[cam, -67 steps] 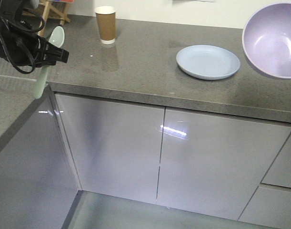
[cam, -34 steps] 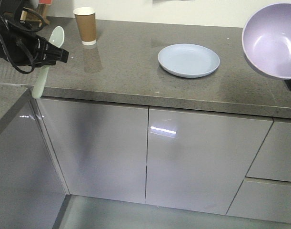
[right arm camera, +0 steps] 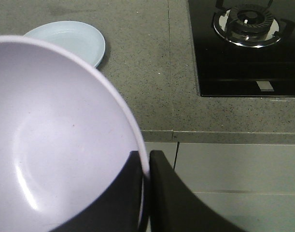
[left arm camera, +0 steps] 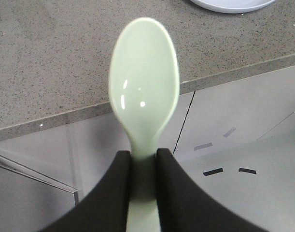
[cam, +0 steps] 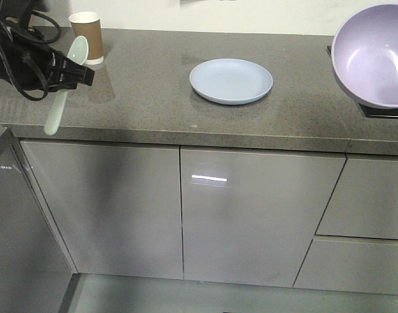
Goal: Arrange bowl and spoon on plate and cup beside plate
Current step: 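Hold spoon and bowl while driving toward the counter with the blue plate, then hold spoon and bowl while approaching the light blue plate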
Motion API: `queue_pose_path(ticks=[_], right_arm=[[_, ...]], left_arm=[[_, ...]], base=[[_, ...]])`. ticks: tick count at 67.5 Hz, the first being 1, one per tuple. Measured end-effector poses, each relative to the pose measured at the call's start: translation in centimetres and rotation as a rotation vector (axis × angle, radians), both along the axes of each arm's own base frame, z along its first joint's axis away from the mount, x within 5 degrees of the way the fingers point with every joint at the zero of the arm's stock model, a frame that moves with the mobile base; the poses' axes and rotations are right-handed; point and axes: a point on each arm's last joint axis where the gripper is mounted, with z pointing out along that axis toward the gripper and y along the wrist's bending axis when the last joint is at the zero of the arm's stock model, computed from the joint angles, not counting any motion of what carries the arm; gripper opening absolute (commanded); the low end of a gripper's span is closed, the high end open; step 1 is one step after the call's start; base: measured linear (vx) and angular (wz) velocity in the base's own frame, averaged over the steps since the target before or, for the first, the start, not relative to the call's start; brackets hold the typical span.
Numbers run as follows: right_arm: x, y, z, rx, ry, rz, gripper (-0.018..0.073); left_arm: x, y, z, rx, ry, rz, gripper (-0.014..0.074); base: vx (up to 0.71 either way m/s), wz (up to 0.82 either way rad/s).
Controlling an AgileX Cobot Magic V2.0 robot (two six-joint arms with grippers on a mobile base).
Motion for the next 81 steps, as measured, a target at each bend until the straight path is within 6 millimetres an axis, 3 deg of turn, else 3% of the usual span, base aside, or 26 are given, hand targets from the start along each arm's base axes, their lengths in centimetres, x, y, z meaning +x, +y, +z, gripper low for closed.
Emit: queue_pose_path(ticks=[81], right_arm=[[0.0, 0.0, -0.03, 0.0, 0.001, 0.0, -0.0003]], left_arm=[[0.0, 0.0, 0.0, 0.0, 0.0, 0.0, -0.0006]], base=[[0.08, -0.04]])
